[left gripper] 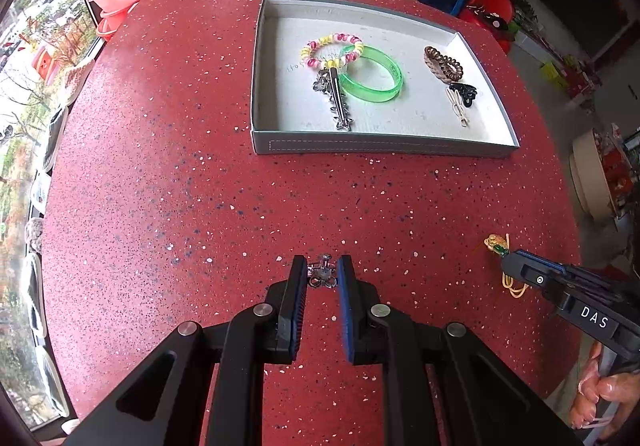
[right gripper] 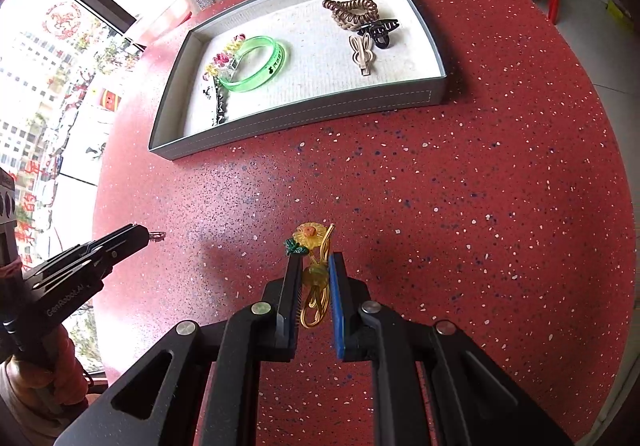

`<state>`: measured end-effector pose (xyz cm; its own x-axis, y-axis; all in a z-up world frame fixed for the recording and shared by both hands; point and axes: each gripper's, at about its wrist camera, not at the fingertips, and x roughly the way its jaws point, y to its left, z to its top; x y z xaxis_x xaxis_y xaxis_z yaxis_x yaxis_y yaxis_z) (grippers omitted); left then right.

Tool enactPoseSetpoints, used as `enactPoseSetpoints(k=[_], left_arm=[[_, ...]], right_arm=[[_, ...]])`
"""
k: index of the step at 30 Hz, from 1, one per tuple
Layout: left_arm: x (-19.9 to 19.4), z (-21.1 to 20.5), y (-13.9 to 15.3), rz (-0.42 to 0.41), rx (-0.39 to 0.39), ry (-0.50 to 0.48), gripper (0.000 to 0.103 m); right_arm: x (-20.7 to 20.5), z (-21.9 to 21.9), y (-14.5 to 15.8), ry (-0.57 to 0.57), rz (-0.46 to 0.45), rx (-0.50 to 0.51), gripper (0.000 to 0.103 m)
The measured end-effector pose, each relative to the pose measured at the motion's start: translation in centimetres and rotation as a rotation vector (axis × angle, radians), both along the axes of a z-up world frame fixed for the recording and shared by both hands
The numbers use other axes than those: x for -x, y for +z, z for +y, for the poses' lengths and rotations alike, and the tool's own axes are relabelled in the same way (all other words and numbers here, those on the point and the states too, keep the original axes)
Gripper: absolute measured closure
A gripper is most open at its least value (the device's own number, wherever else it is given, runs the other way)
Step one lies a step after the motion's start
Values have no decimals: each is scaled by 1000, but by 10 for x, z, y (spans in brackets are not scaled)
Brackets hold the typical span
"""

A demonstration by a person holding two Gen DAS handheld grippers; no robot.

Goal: Organize jewelry
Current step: 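Carry the yellow bracelet into the tray with the right tool while the left tool carries the pendant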

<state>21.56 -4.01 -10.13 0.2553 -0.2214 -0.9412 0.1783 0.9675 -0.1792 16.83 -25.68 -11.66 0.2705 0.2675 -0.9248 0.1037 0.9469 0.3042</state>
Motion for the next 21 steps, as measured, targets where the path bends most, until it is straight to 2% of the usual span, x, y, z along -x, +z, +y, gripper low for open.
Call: enactPoseSetpoints(k=[8,21], left_arm=[[-10,-15,8,-37,-24,-19,69],[-54,-34,27,-94,16,7,69]], right_arm=[[-8,-4,4,7,-12,-11,89],[-44,-24,33,3,-79,-21,89]])
